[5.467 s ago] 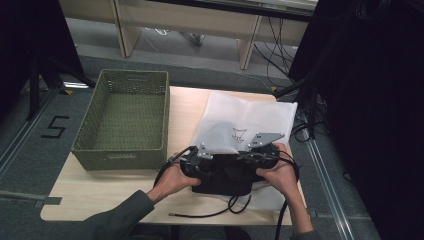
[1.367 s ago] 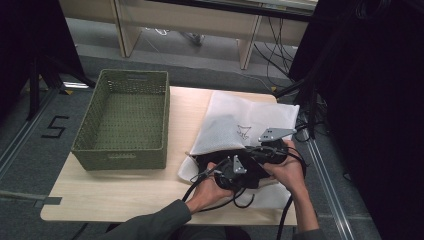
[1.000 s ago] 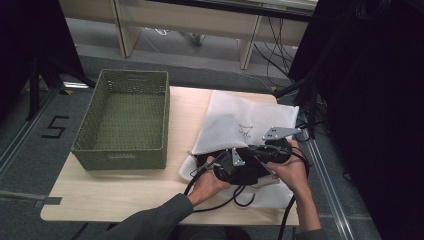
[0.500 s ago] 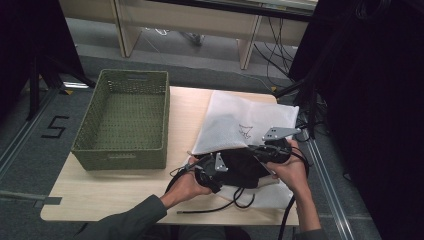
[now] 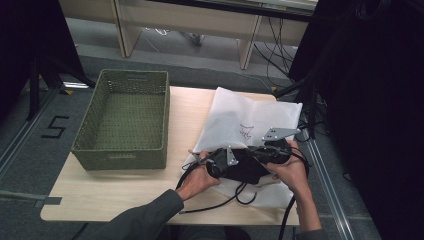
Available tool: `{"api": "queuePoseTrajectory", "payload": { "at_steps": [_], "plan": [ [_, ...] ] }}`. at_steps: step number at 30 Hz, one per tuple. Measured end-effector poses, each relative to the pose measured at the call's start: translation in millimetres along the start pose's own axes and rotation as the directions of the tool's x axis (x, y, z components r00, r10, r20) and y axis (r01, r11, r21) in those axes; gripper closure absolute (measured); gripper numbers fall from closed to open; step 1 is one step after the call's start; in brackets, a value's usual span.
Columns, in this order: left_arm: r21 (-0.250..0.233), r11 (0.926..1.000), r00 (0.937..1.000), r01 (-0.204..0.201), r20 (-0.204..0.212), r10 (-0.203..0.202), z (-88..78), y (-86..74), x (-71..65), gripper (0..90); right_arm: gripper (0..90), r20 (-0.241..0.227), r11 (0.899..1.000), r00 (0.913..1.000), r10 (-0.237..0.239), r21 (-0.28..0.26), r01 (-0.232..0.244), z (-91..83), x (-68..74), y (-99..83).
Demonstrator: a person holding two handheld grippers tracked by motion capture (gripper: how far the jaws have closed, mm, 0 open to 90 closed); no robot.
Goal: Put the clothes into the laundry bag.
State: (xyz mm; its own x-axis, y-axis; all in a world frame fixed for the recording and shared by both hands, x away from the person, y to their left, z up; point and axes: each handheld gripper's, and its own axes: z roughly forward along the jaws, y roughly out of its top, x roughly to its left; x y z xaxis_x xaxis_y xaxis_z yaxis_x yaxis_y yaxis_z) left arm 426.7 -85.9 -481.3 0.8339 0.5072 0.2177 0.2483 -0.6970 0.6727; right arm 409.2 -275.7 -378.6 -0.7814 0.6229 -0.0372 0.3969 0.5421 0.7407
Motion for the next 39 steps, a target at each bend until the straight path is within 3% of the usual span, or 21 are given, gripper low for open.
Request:
{"api": "queuePoseTrajectory", "payload": {
  "at_steps": [4, 8, 11, 13, 15, 17, 20, 23, 25, 28, 30, 33, 34, 36, 37, 39],
  "plan": [
    [-0.02, 0.9962, 0.9964, 0.084, -0.005, -0.085, 12.0, -3.2, 10.8, 82.0, 87.6, 0.004, 1.0, 1.0, -0.001, 0.007, 0.0, 1.7, -1.5, -2.1],
    [-0.019, 0.9979, 0.9976, 0.062, 0.033, -0.061, -2.1, -8.1, 10.8, 74.4, 87.6, 0.008, 1.0, 0.9999, 0.011, 0.006, -0.011, 1.4, -4.3, -5.5],
    [-0.032, 0.996, 0.9941, 0.084, 0.071, -0.081, -16.8, -15.2, 10.0, 63.2, 87.6, 0.009, 1.0, 0.9999, 0.011, 0.006, -0.011, 1.6, -4.2, -5.2],
    [-0.017, 0.9969, 0.9938, 0.077, 0.082, -0.075, -24.2, -21.1, 9.7, 56.8, 87.6, 0.007, 1.0, 0.9999, 0.008, 0.011, -0.008, 2.3, -3.6, -5.1],
    [-0.012, 0.9985, 0.9971, 0.054, 0.054, -0.053, -32.5, -29.1, 11.2, 51.8, 87.6, 0.007, 1.0, 0.9999, 0.008, 0.011, -0.008, 2.6, -3.6, -5.1],
    [-0.002, 0.9978, 0.9973, 0.067, 0.031, -0.067, -33.9, -34.3, 15.1, 47.7, 87.6, 0.008, 1.0, 0.9999, 0.009, 0.01, -0.009, 2.7, -3.3, -4.6],
    [0.024, 0.9952, 0.9953, 0.094, 0.018, -0.095, -29.1, -38.6, 20.7, 49.0, 87.6, 0.01, 1.0, 0.9999, 0.004, 0.01, -0.004, 2.9, -2.5, -4.1],
    [0.042, 0.997, 0.9978, 0.065, 0.007, -0.065, -22.9, -39.3, 20.1, 53.5, 87.6, 0.008, 1.0, 0.9999, 0.008, 0.008, -0.008, 2.5, -2.7, -3.8],
    [0.051, 0.9984, 0.9997, 0.021, -0.012, -0.021, -14.8, -38.9, 19.3, 72.9, 87.6, 0.005, 1.0, 1.0, 0.007, 0.013, -0.007, 4.1, -2.0, -4.4],
    [0.065, 0.9975, 0.9975, -0.026, -0.064, 0.03, -5.8, -33.4, 16.0, 87.6, 87.6, 0.0, 1.0, 1.0, 0.002, 0.02, -0.002, 5.5, -1.1, -4.4],
    [0.061, 0.9971, 0.9938, -0.046, -0.098, 0.051, -2.0, -28.5, 16.1, 89.3, 87.7, -0.006, 1.0, 1.0, 0.002, 0.02, -0.002, 6.1, -0.5, -4.6],
    [0.046, 0.9989, 0.9952, 0.004, -0.098, 0.001, 3.4, -23.1, 25.7, 89.4, 87.6, -0.008, 1.0, 1.0, 0.003, 0.021, -0.003, 6.2, -0.7, -4.5],
    [0.016, 0.9995, 0.9945, 0.027, -0.102, -0.026, 5.5, -23.0, 28.0, 89.4, 87.6, -0.008, 1.0, 1.0, 0.001, 0.02, -0.001, 6.4, -0.7, -4.7],
    [0.012, 0.9993, 0.9947, 0.034, -0.098, -0.033, 5.9, -24.1, 30.5, 89.3, 87.6, -0.008, 1.0, 1.0, 0.005, 0.023, -0.004, 6.5, -0.9, -5.9],
    [0.003, 0.9973, 0.9961, 0.073, -0.05, -0.072, 0.5, -27.6, 33.3, 88.9, 87.6, -0.01, 1.0, 0.9999, 0.005, 0.023, -0.005, 6.7, -1.6, -6.5],
    [0.003, 0.9951, 0.995, 0.099, 0.008, -0.099, -9.4, -29.7, 33.8, 80.6, 87.6, -0.009, 1.0, 0.9999, 0.009, 0.021, -0.009, 6.7, -3.2, -7.1]
  ]
}}
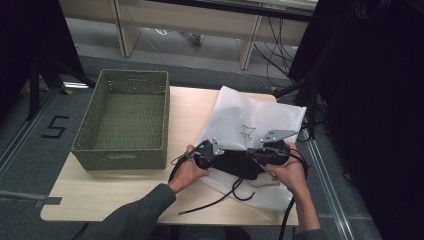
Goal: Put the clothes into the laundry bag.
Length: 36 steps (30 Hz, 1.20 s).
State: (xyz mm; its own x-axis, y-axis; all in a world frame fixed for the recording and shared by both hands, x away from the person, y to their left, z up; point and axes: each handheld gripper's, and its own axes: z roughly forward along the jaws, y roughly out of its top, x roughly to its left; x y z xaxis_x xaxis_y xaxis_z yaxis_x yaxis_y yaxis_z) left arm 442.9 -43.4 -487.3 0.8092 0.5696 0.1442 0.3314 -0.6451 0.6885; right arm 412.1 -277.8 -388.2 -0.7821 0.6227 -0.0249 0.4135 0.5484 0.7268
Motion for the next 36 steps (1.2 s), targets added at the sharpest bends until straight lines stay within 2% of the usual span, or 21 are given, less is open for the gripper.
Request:
{"api": "queuePoseTrajectory", "payload": {
  "at_steps": [3, 5, 6, 7, 8, 9, 10, 11, 12, 15, 17, 20, 21, 23, 26, 27, 29, 31, 34, 35, 36],
  "plan": [
    [-0.012, 0.9996, 0.9975, 0.027, 0.066, -0.026, -15.8, -2.0, -4.0, 71.4, 87.6, 0.005, 1.0, 1.0, 0.009, 0.0, -0.009, -0.7, -0.9, -0.7],
    [-0.018, 0.9974, 0.9878, 0.07, 0.141, -0.067, -24.9, -4.1, -12.3, 64.5, 87.6, 0.008, 1.0, 1.0, 0.004, -0.006, -0.004, -1.6, -1.1, 0.3],
    [-0.019, 0.9971, 0.9828, 0.073, 0.171, -0.069, -28.1, -5.9, -19.4, 62.3, 87.6, 0.007, 1.0, 1.0, 0.006, -0.006, -0.006, -1.9, -1.0, 0.6],
    [-0.019, 0.9971, 0.9828, 0.073, 0.171, -0.069, -28.1, -5.9, -19.4, 60.6, 87.6, 0.007, 1.0, 1.0, 0.006, -0.006, -0.006, -1.9, -1.0, 0.6],
    [-0.009, 0.9972, 0.9693, 0.075, 0.236, -0.07, -30.3, -9.1, -34.6, 58.1, 87.6, 0.009, 1.0, 1.0, 0.004, -0.004, -0.004, -1.9, -0.5, 0.4],
    [-0.001, 0.997, 0.964, 0.078, 0.255, -0.075, -30.2, -9.6, -40.0, 56.3, 87.6, 0.009, 1.0, 1.0, 0.003, -0.003, -0.003, -1.6, -0.6, 0.5],
    [-0.001, 0.997, 0.964, 0.078, 0.255, -0.075, -30.2, -9.6, -40.0, 54.6, 87.6, 0.009, 1.0, 1.0, 0.003, -0.003, -0.003, -1.6, -0.6, 0.5],
    [0.014, 0.9982, 0.9529, 0.059, 0.297, -0.06, -27.7, -10.3, -55.7, 53.5, 87.5, 0.01, 1.0, 0.9999, 0.005, 0.0, -0.005, -1.0, -0.4, 0.8],
    [0.018, 0.9988, 0.9504, 0.046, 0.307, -0.049, -26.0, -10.8, -61.9, 53.0, 87.5, 0.009, 1.0, 1.0, 0.0, -0.001, 0.0, -0.9, -0.2, 0.7],
    [0.049, 0.9988, 0.9508, -0.006, 0.31, -0.01, -22.0, -12.1, -70.9, 51.9, 87.6, 0.008, 1.0, 1.0, 0.001, -0.005, -0.001, -1.9, -0.7, 0.2],
    [0.062, 0.9973, 0.9462, -0.039, 0.323, 0.016, -17.2, -13.3, -73.1, 57.6, 87.5, 0.007, 1.0, 0.9999, 0.008, -0.004, -0.008, -2.2, -1.5, -0.1],
    [0.05, 0.9942, 0.9484, -0.096, 0.308, 0.076, -12.5, -12.0, -76.6, 73.7, 87.5, 0.006, 1.0, 1.0, 0.006, -0.004, -0.006, -2.2, -1.8, -0.4],
    [0.047, 0.9942, 0.9465, -0.097, 0.313, 0.078, -11.3, -11.2, -77.8, 82.8, 87.5, 0.006, 1.0, 1.0, 0.006, -0.007, -0.006, -2.3, -2.2, -0.1],
    [0.042, 0.9932, 0.9469, -0.109, 0.308, 0.091, -11.3, -9.0, -76.1, 86.3, 87.5, 0.006, 1.0, 1.0, 0.007, -0.007, -0.007, -2.7, -2.0, -0.1],
    [0.0, 0.9984, 0.9529, -0.056, 0.298, 0.054, -16.8, -2.2, -65.2, 86.7, 87.5, 0.006, 1.0, 1.0, 0.007, -0.008, -0.007, -3.0, -2.2, -0.1],
    [-0.022, 0.9992, 0.9595, -0.033, 0.279, 0.038, -20.9, 2.6, -57.8, 86.7, 87.5, 0.007, 1.0, 1.0, 0.007, -0.009, -0.007, -3.0, -2.3, 0.0],
    [-0.069, 0.9975, 0.9736, -0.013, 0.226, 0.029, -27.5, 12.4, -45.1, 86.7, 87.5, 0.007, 1.0, 1.0, 0.005, -0.007, -0.005, -2.6, -2.2, -0.1],
    [-0.126, 0.9916, 0.9832, 0.028, 0.183, -0.004, -31.8, 22.4, -31.8, 86.6, 87.5, 0.007, 1.0, 1.0, 0.006, -0.008, -0.006, -2.7, -2.6, 0.2],
    [-0.161, 0.984, 0.988, 0.076, 0.145, -0.052, -29.8, 29.6, -15.7, 85.4, 87.5, 0.011, 1.0, 0.9999, 0.005, -0.01, -0.005, -3.2, -2.8, 0.5],
    [-0.156, 0.9848, 0.991, 0.077, 0.12, -0.059, -25.9, 29.2, -10.9, 84.5, 87.5, 0.011, 1.0, 0.9999, 0.006, -0.01, -0.006, -3.2, -2.8, 0.5],
    [-0.139, 0.9887, 0.995, 0.056, 0.09, -0.044, -21.6, 27.5, -7.7, 83.8, 87.5, 0.013, 1.0, 0.9999, 0.006, -0.01, -0.006, -3.3, -2.9, 0.6]
  ]
}}
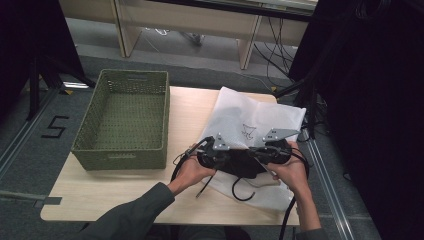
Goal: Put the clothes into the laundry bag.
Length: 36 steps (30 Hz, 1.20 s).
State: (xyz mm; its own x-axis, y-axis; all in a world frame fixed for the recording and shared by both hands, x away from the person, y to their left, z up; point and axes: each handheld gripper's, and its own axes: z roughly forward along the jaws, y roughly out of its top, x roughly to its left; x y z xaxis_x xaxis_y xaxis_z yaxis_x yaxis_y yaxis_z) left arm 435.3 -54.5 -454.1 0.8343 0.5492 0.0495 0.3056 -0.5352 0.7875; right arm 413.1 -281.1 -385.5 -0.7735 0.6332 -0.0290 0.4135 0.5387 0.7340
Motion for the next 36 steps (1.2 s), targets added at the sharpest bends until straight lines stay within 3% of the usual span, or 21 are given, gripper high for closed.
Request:
{"api": "queuePoseTrajectory", "payload": {
  "at_steps": [2, 3, 4, 5, 11, 14, 16, 17, 18, 19, 22, 24, 27, 30, 32, 33, 36],
  "plan": [
    [0.034, 0.9994, 0.999, -0.013, -0.043, 0.014, 6.5, -5.7, 6.2, 81.6, 87.5, 0.003, 1.0, 1.0, 0.006, 0.002, -0.006, 0.1, -0.2, -0.2],
    [0.051, 0.9987, 0.9995, 0.009, -0.029, -0.007, 8.6, -9.1, 8.8, 79.9, 87.5, 0.003, 1.0, 1.0, 0.003, 0.002, -0.003, 0.4, -0.6, -0.4],
    [0.068, 0.9968, 0.9991, 0.041, 0.009, -0.042, 8.2, -12.6, 10.3, 75.5, 87.5, 0.003, 1.0, 1.0, 0.003, 0.001, -0.003, 0.6, -0.7, -0.9],
    [0.077, 0.9959, 0.9985, 0.048, 0.022, -0.05, 5.8, -14.9, 9.4, 71.3, 87.5, 0.003, 1.0, 1.0, 0.001, 0.001, -0.001, 0.4, -0.8, -1.3],
    [0.103, 0.9934, 0.9967, 0.051, 0.058, -0.057, -24.7, -24.3, 0.8, 53.9, 87.5, 0.004, 1.0, 1.0, 0.002, 0.004, -0.002, 0.6, -0.5, -1.0],
    [0.177, 0.9837, 0.9967, 0.031, 0.068, -0.044, -32.8, -37.6, -4.1, 49.6, 87.5, 0.001, 1.0, 1.0, -0.005, 0.006, 0.005, 1.2, 0.1, -0.5],
    [0.215, 0.9762, 0.9961, 0.031, 0.074, -0.048, -29.3, -48.4, -5.7, 48.3, 87.5, 0.004, 1.0, 1.0, 0.002, 0.012, -0.002, 1.2, 1.3, -0.1],
    [0.215, 0.9762, 0.9961, 0.031, 0.074, -0.048, -29.3, -48.4, -5.7, 48.3, 87.4, 0.005, 1.0, 1.0, -0.005, 0.009, 0.005, 1.4, 1.0, 0.3],
    [0.245, 0.9688, 0.9951, 0.038, 0.079, -0.059, -21.5, -57.1, -4.1, 50.7, 87.5, 0.005, 1.0, 1.0, -0.007, 0.008, 0.007, 1.5, 1.0, 0.6],
    [0.255, 0.9667, 0.9953, 0.027, 0.083, -0.049, -18.5, -59.1, -3.2, 56.3, 87.5, 0.005, 1.0, 1.0, -0.005, 0.011, 0.005, 1.7, 1.8, 0.6],
    [0.24, 0.9698, 0.9926, 0.043, 0.101, -0.069, -13.1, -59.7, 0.7, 80.7, 87.4, 0.006, 1.0, 1.0, -0.007, 0.013, 0.007, 1.8, 2.3, 0.4],
    [0.197, 0.9783, 0.9922, 0.065, 0.092, -0.085, -10.3, -51.5, 5.8, 86.0, 87.4, 0.003, 1.0, 1.0, -0.001, 0.011, 0.001, 1.2, 1.0, -0.1],
    [0.141, 0.9867, 0.9927, 0.079, 0.079, -0.091, -10.0, -39.9, 6.3, 86.5, 87.4, 0.002, 1.0, 1.0, -0.006, 0.009, 0.006, 1.2, -0.1, -1.0],
    [0.075, 0.994, 0.9961, 0.079, 0.032, -0.082, -6.8, -26.4, 6.6, 86.6, 87.5, 0.002, 1.0, 1.0, -0.007, 0.01, 0.007, 1.4, 0.3, -0.8],
    [0.061, 0.9949, 0.9963, 0.081, 0.022, -0.082, -5.2, -23.2, 7.1, 86.2, 87.4, 0.003, 1.0, 1.0, -0.003, 0.012, 0.003, 1.3, 0.8, -0.5],
    [0.034, 0.9971, 0.9977, 0.067, -0.01, -0.067, 1.1, -14.5, 9.2, 85.8, 87.4, 0.003, 1.0, 1.0, -0.002, 0.011, 0.002, 1.2, 1.0, -0.1],
    [0.027, 0.9942, 0.9945, 0.104, -0.016, -0.104, 8.7, -11.7, 14.3, 84.8, 87.5, 0.002, 1.0, 1.0, -0.005, 0.011, 0.005, 1.4, 0.8, -0.6]
  ]
}}
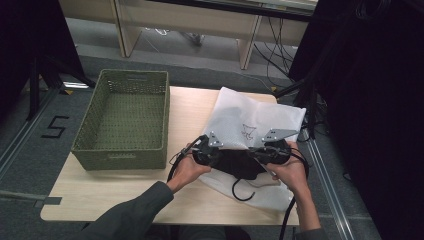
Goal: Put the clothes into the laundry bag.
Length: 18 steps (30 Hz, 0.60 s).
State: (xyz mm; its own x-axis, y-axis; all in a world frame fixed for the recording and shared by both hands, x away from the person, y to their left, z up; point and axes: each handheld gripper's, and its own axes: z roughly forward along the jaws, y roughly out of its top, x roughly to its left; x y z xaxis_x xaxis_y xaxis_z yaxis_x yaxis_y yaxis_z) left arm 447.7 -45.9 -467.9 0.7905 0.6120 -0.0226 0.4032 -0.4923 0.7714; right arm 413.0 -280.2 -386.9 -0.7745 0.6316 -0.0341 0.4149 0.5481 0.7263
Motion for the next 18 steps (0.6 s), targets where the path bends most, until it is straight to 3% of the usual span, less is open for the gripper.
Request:
{"api": "queuePoseTrajectory", "payload": {
  "at_steps": [3, 7, 11, 15, 16, 18],
  "plan": [
    [0.058, 0.9982, 0.9996, 0.014, 0.023, -0.016, 4.5, -7.7, 1.5, 76.6, 87.4, -0.003, 1.0, 1.0, 0.0, -0.001, 0.0, 0.3, -0.6, -0.4],
    [0.069, 0.997, 0.9989, 0.035, 0.03, -0.037, -3.1, -10.9, 1.6, 62.1, 87.4, -0.004, 1.0, 1.0, 0.003, 0.001, -0.003, 0.4, -0.9, -1.1],
    [0.077, 0.9968, 0.9993, 0.02, 0.029, -0.022, -15.2, -10.6, 0.5, 51.2, 87.3, -0.002, 1.0, 1.0, -0.005, 0.0, 0.005, 0.7, -0.3, -0.7],
    [0.122, 0.9926, 0.9995, 0.001, 0.031, -0.005, -26.0, -15.8, -0.2, 47.6, 87.3, -0.004, 1.0, 1.0, 0.001, 0.003, -0.001, 0.8, 0.0, -0.3],
    [0.157, 0.9873, 0.9997, -0.02, 0.019, 0.017, -28.9, -19.7, -0.2, 47.7, 87.3, -0.004, 1.0, 1.0, -0.005, 0.004, 0.005, 1.2, 0.7, -0.3],
    [0.168, 0.9853, 0.9994, -0.029, 0.022, 0.025, -29.8, -23.9, 0.6, 51.0, 87.3, -0.001, 1.0, 1.0, -0.007, 0.003, 0.007, 1.1, 0.8, 0.1]
  ]
}}
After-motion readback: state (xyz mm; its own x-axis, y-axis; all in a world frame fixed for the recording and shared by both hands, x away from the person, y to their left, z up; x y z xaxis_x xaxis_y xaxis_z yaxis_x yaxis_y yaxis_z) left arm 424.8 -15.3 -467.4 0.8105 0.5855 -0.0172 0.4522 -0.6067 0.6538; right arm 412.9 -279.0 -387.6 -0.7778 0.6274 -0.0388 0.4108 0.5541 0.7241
